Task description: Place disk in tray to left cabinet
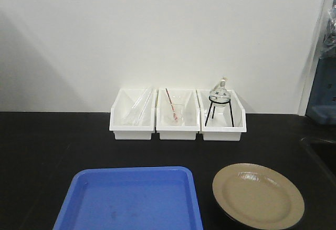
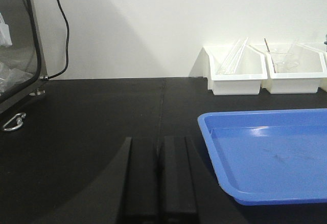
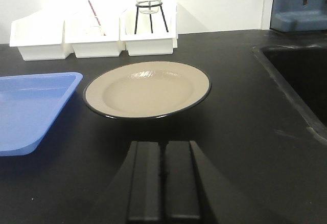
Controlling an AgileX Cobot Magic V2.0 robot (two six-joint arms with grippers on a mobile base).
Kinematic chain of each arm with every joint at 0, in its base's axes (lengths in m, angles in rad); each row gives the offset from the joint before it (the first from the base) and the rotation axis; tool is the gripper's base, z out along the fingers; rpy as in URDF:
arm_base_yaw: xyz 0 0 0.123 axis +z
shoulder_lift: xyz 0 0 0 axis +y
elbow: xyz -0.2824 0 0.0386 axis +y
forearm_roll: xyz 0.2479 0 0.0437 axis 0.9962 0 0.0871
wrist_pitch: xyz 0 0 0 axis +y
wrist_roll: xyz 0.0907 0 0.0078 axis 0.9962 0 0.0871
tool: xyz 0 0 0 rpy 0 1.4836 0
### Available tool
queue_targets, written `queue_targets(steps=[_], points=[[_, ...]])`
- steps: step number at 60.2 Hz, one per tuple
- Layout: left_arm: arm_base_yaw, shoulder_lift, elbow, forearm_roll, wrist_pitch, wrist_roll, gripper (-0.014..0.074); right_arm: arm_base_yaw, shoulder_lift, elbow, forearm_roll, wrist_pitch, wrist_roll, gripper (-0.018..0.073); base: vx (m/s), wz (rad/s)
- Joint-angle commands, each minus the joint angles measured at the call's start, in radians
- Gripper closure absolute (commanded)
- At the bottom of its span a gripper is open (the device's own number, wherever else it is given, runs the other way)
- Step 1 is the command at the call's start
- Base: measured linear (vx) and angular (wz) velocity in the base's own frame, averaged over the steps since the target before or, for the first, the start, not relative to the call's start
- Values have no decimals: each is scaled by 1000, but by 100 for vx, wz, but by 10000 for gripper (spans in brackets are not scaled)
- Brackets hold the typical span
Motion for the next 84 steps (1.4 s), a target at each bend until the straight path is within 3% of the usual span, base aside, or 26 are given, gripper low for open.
queue_targets(steps=[1, 57, 70, 76, 84], points=[[2, 3, 31, -2, -78, -9, 605, -6, -9, 14, -5, -82, -2, 568, 0, 0], [2, 3, 31, -2, -78, -9, 605, -6, -9, 13, -10, -95, -3, 568, 0, 0], [2, 3, 31, -2, -78, -9, 605, -6, -9, 8, -32, -270, 1, 568, 0, 0], [2, 3, 31, -2, -78, -9, 605, -6, -3, -49, -26, -321, 1, 566, 0, 0], [2, 3, 31, -2, -78, -9, 605, -6, 69, -211, -25, -222, 1, 565, 0, 0]])
